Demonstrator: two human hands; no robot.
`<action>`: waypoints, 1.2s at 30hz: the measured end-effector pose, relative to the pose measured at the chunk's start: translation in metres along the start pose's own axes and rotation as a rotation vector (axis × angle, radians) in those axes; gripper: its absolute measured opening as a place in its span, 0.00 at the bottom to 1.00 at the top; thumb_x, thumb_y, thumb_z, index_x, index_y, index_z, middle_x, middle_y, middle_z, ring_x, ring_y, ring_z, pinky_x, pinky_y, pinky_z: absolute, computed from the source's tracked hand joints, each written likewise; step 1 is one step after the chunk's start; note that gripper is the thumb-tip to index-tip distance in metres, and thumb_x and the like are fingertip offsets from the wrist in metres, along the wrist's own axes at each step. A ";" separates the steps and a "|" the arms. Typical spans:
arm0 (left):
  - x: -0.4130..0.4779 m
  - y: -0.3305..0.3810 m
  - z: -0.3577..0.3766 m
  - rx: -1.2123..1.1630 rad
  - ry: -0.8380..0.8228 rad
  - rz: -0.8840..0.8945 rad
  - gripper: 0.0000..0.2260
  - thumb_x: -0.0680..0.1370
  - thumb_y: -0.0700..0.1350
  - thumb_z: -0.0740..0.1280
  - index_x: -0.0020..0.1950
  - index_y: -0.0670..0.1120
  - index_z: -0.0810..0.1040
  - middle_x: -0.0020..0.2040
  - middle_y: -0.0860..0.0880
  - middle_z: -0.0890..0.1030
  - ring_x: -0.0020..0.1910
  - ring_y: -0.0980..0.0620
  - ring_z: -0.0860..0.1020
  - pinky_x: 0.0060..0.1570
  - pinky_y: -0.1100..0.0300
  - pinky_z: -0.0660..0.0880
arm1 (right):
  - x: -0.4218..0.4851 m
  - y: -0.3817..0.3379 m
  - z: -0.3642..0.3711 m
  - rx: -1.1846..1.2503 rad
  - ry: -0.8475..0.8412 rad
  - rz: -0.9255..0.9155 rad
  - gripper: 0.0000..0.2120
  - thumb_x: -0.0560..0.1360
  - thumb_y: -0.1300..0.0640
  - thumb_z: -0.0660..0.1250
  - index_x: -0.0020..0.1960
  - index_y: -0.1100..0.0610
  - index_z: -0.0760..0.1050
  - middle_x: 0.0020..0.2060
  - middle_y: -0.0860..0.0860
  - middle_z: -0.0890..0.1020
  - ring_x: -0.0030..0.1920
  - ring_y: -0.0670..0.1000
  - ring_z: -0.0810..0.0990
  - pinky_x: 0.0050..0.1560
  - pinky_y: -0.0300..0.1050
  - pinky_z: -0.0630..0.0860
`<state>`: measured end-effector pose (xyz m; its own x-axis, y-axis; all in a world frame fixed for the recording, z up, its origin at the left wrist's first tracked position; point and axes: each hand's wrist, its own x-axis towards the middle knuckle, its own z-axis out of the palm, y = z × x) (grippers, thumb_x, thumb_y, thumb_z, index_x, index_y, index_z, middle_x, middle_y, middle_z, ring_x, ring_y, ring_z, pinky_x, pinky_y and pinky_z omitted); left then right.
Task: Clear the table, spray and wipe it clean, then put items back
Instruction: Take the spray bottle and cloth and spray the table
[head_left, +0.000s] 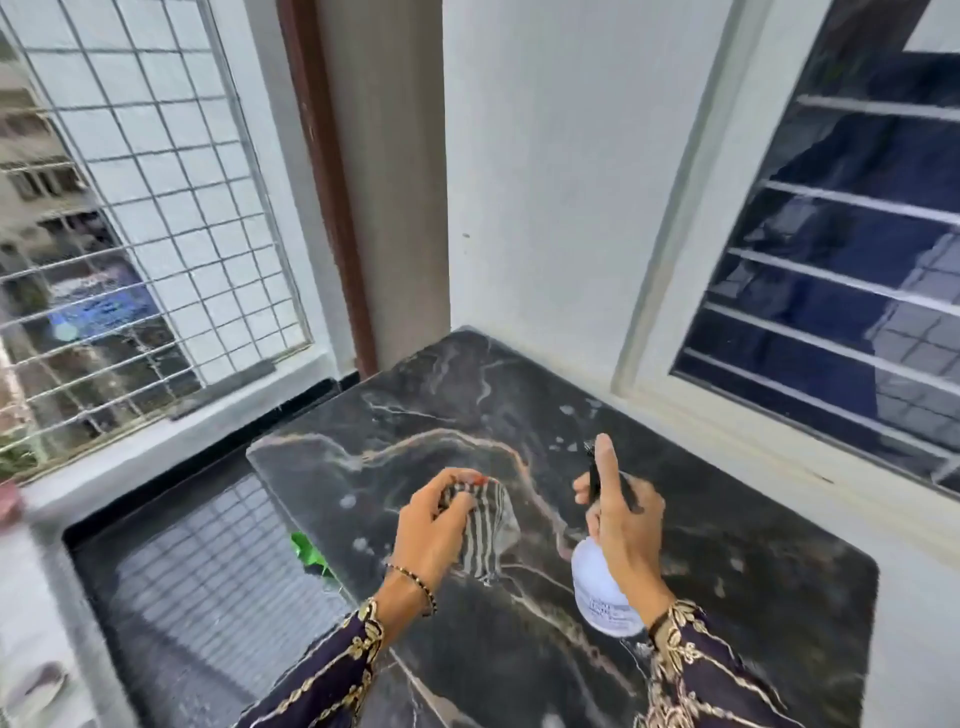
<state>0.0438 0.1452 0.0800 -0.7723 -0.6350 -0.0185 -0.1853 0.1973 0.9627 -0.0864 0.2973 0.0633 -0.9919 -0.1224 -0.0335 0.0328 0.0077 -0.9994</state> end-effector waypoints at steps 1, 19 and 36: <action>0.005 -0.004 -0.007 -0.004 0.015 -0.008 0.13 0.77 0.36 0.63 0.48 0.54 0.81 0.43 0.56 0.84 0.40 0.61 0.79 0.42 0.69 0.74 | 0.006 0.003 0.009 -0.025 0.020 0.008 0.37 0.71 0.26 0.67 0.31 0.62 0.79 0.30 0.63 0.81 0.24 0.50 0.71 0.31 0.45 0.70; 0.213 -0.056 -0.130 -0.033 -0.103 -0.026 0.13 0.78 0.37 0.62 0.52 0.54 0.81 0.46 0.53 0.85 0.47 0.46 0.81 0.52 0.49 0.79 | 0.206 0.052 0.202 -0.834 0.188 0.047 0.50 0.71 0.18 0.43 0.55 0.60 0.82 0.51 0.61 0.85 0.56 0.63 0.80 0.60 0.59 0.74; 0.186 -0.078 -0.183 -0.033 0.213 -0.026 0.12 0.79 0.39 0.63 0.52 0.56 0.80 0.42 0.57 0.83 0.34 0.49 0.81 0.31 0.57 0.79 | 0.133 0.061 0.231 -0.970 -0.021 0.050 0.45 0.69 0.17 0.45 0.44 0.56 0.80 0.46 0.58 0.85 0.49 0.62 0.82 0.55 0.55 0.76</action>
<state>0.0263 -0.1250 0.0514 -0.6208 -0.7839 0.0104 -0.1811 0.1562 0.9710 -0.1876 0.0524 -0.0031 -0.9895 -0.1169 -0.0851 -0.0496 0.8270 -0.5601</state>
